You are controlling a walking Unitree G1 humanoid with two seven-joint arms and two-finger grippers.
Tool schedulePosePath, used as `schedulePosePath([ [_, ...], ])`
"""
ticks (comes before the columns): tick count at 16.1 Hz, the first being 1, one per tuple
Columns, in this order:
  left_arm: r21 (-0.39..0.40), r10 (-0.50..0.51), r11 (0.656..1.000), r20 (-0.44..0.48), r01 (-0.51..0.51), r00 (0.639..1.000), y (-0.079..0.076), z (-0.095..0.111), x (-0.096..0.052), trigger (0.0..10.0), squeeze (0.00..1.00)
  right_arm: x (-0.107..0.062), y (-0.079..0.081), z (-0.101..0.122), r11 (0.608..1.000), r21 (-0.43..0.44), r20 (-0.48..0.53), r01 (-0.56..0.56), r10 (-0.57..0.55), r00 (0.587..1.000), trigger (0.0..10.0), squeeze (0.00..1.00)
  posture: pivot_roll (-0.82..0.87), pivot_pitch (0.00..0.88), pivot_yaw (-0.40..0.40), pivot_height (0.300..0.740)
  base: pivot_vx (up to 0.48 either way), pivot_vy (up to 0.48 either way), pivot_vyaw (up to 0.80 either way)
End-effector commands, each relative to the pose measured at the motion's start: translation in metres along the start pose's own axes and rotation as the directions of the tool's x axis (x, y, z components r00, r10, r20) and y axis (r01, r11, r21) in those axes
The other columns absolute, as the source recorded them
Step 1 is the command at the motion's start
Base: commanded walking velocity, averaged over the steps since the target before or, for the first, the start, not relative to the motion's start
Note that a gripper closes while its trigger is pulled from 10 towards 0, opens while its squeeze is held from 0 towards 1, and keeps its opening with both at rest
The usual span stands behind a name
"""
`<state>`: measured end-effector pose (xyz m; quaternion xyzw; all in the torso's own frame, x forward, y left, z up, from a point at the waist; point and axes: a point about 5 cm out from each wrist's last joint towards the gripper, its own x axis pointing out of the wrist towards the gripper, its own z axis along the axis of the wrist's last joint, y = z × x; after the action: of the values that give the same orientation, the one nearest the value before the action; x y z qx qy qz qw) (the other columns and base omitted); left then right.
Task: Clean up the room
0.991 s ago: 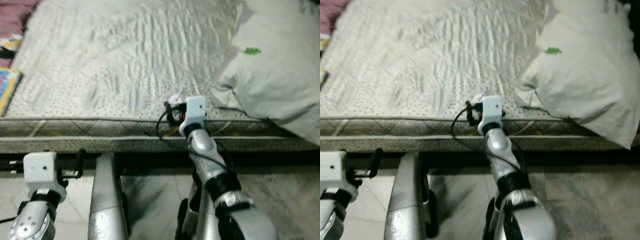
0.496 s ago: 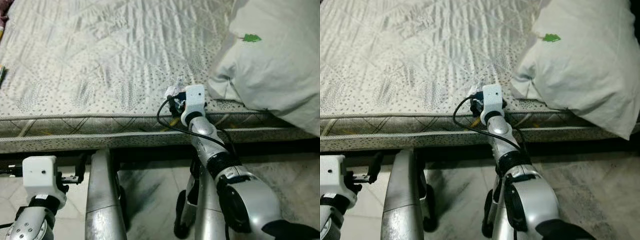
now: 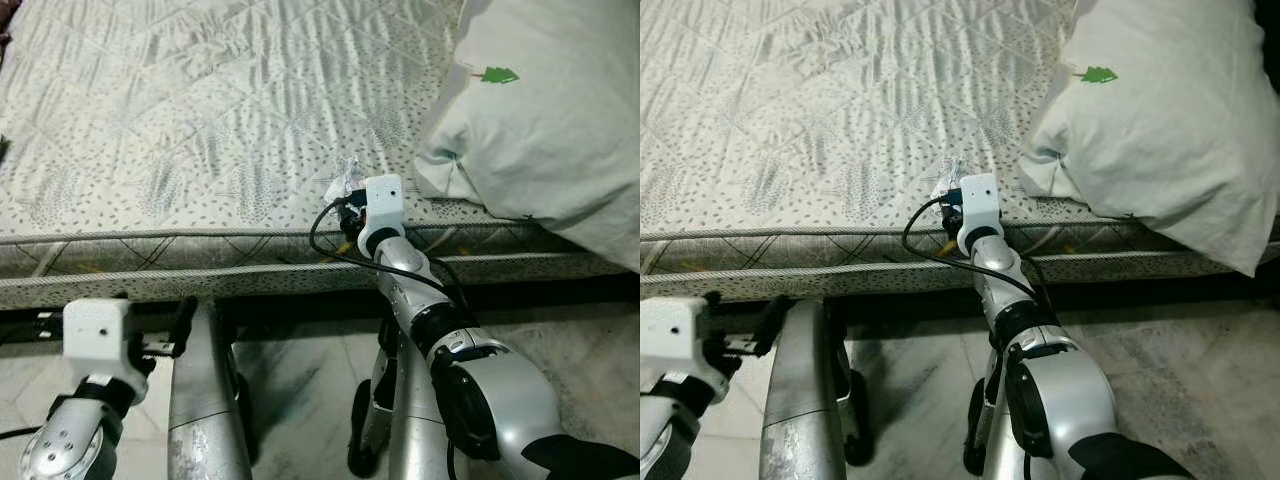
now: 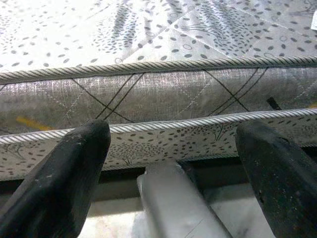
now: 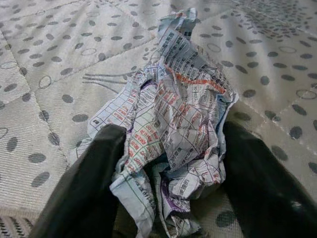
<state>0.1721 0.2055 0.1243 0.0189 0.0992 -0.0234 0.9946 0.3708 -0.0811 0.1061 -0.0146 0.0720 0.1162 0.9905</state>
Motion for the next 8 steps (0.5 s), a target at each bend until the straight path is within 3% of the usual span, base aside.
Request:
schedulePosePath([
  [1,0.005,0.005,1.000,-0.023,-0.005,1.000,0.000,-0.006,0.001,10.0,0.00,-0.002,-0.002,-0.011,1.000,0.020,-0.052,0.008,-0.006,0.999,0.0,0.00,0.19,0.232,-0.049,0.490,0.000,0.000,0.00],
  [8,0.019,-0.010,1.000,0.042,0.009,0.999,0.002,-0.002,0.033,10.0,0.00,0.004,-0.009,0.005,1.000,0.030,-0.023,0.009,-0.008,1.000,0.0,0.00,0.17,0.112,-0.059,0.490,0.000,0.000,0.00],
])
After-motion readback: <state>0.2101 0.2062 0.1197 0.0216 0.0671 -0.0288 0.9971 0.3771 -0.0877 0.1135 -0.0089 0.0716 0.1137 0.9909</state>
